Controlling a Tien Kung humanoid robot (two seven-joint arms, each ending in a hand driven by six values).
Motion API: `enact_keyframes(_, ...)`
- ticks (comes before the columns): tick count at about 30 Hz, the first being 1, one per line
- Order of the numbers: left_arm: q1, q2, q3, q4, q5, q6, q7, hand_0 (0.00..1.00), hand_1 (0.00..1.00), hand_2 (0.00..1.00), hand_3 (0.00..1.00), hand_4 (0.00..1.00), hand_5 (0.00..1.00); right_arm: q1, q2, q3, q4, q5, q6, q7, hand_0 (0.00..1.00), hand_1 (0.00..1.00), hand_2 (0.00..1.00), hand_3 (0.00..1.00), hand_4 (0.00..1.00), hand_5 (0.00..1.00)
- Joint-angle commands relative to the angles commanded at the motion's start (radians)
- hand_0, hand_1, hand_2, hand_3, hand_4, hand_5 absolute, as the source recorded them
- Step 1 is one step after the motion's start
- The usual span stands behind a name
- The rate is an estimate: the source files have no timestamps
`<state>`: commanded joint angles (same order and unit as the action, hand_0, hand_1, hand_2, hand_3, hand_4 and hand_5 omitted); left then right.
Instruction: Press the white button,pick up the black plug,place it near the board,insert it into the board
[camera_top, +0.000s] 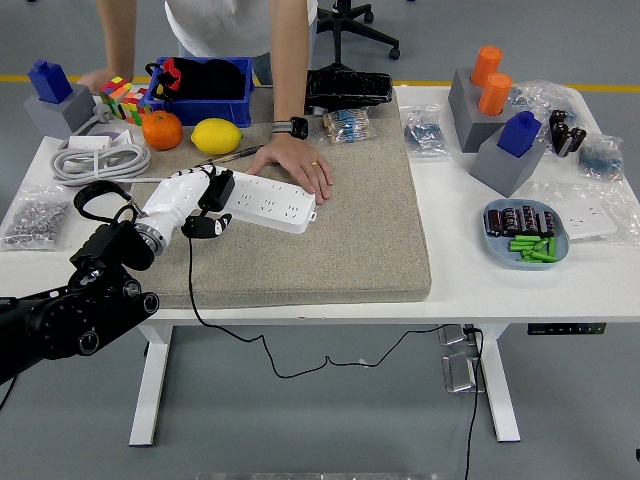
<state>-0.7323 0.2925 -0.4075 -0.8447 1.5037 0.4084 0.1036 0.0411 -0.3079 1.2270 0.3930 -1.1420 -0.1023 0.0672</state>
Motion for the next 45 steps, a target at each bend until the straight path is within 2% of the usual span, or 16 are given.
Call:
enact_keyframes(15, 0.008, 0.021, -0.065, -0.062, 0.034, 0.021, -0.012, 0.949, 0.922, 0.87, 0.867, 0.667, 0.107, -0.001, 0.002, 0.012, 0.0, -0.003, 0.0, 0.0, 0.673, 0.559, 0.539, 0.568, 0.664, 0.198)
enact_keyframes(16, 0.01, 0.022, -0.071, -0.067, 0.038, 0.023, -0.013, 0.954, 0.927, 0.873, 0.872, 0.728, 0.253, -0.001, 0.002, 0.013, 0.0, -0.003, 0.0, 0.0, 0.672, 0.559, 0.539, 0.568, 0.664, 0.197)
enact_keyframes(21, 0.026, 0.033, -0.124, -0.112, 0.06, 0.031, -0.015, 0.954, 0.927, 0.873, 0.872, 0.728, 0.253, -0.003, 0.004, 0.016, 0.0, -0.004, 0.0, 0.0, 0.672, 0.559, 0.539, 0.568, 0.664, 0.197)
enact_keyframes(22, 0.028, 0.034, -0.131, -0.117, 0.063, 0.032, -0.015, 0.966, 0.936, 0.879, 0.879, 0.785, 0.428, -0.003, 0.004, 0.016, 0.0, -0.004, 0.0, 0.0, 0.672, 0.559, 0.539, 0.568, 0.664, 0.197)
enact_keyframes(30, 0.096, 0.068, -0.308, -0.243, 0.102, 0.063, -0.042, 0.971, 0.942, 0.89, 0.883, 0.786, 0.453, -0.005, 0.004, 0.019, -0.001, -0.007, 0.0, 0.0, 0.671, 0.559, 0.539, 0.568, 0.664, 0.197)
enact_keyframes(33, 0.123, 0.076, -0.38, -0.271, 0.117, 0.072, -0.049, 0.971, 0.942, 0.89, 0.883, 0.786, 0.453, -0.004, 0.004, 0.019, -0.001, -0.008, -0.001, 0.0, 0.671, 0.559, 0.539, 0.568, 0.664, 0.197)
enact_keyframes(34, 0.135, 0.079, -0.409, -0.28, 0.123, 0.073, -0.049, 0.969, 0.949, 0.912, 0.889, 0.854, 0.582, -0.003, 0.003, 0.018, -0.001, -0.008, 0.0, 0.0, 0.672, 0.559, 0.539, 0.568, 0.665, 0.197)
enact_keyframes(39, 0.181, 0.086, -0.525, -0.312, 0.137, 0.068, -0.044, 0.969, 0.949, 0.912, 0.889, 0.854, 0.582, -0.001, 0.003, 0.015, -0.005, -0.01, -0.001, 0.0, 0.672, 0.559, 0.539, 0.568, 0.665, 0.197)
enact_keyframes(40, 0.189, 0.087, -0.545, -0.317, 0.137, 0.067, -0.044, 0.969, 0.951, 0.915, 0.894, 0.913, 0.692, -0.001, 0.003, 0.014, -0.006, -0.01, -0.001, 0.0, 0.671, 0.559, 0.539, 0.568, 0.665, 0.197)
enact_keyframes(45, 0.231, 0.09, -0.636, -0.337, 0.147, 0.048, -0.032, 0.969, 0.951, 0.915, 0.894, 0.913, 0.692, 0.0, 0.004, 0.012, -0.012, -0.011, -0.001, -0.001, 0.671, 0.559, 0.539, 0.568, 0.665, 0.197)
